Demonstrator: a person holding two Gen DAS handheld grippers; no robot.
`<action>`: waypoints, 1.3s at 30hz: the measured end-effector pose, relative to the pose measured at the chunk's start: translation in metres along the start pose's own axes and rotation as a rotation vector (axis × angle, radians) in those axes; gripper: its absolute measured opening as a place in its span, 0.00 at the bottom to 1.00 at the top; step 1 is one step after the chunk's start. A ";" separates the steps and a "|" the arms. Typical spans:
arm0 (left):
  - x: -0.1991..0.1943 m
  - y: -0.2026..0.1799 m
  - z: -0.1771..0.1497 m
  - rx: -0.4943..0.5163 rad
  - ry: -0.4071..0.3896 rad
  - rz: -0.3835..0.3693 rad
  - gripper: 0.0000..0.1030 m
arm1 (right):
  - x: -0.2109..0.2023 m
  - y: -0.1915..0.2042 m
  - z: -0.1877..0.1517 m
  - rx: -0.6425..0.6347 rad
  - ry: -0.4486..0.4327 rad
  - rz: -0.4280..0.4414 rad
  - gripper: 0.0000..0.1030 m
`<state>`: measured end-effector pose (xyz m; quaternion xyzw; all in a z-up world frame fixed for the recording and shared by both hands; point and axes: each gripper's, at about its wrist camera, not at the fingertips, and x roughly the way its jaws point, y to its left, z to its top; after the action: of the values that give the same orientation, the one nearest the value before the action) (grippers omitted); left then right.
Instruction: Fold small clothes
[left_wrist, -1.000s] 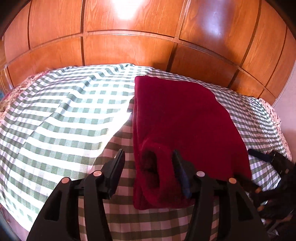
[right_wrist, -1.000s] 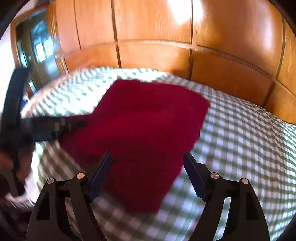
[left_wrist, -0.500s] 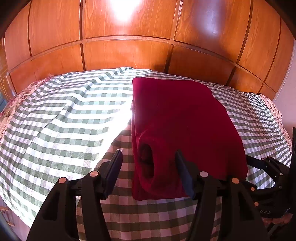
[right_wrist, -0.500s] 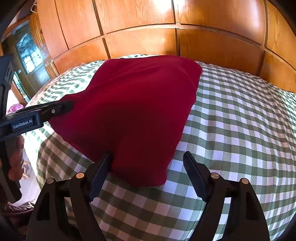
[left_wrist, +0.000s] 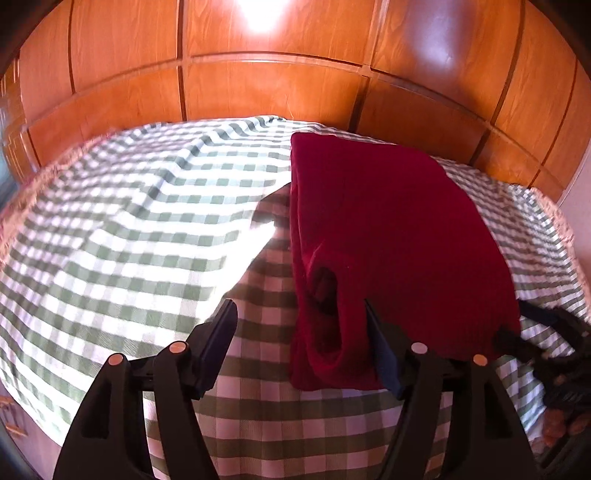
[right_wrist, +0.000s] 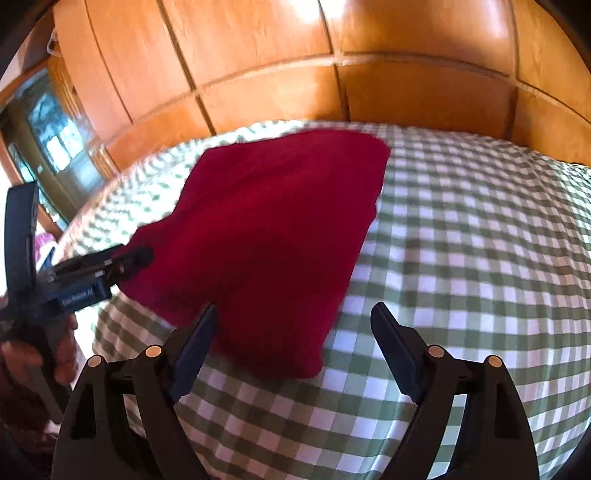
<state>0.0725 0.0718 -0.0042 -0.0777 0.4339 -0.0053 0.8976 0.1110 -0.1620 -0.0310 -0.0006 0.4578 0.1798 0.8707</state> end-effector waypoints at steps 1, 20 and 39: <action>-0.002 0.002 0.002 -0.009 -0.007 -0.012 0.66 | 0.001 0.002 -0.002 -0.014 0.008 -0.001 0.81; 0.052 -0.023 0.053 0.062 0.031 0.056 0.65 | 0.033 -0.008 0.011 0.042 0.015 0.026 0.84; 0.045 0.003 0.060 0.039 0.003 0.001 0.71 | 0.061 -0.065 0.057 0.323 0.052 0.320 0.87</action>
<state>0.1475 0.0792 -0.0031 -0.0600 0.4352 -0.0137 0.8982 0.2080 -0.1948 -0.0571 0.2066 0.4970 0.2399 0.8079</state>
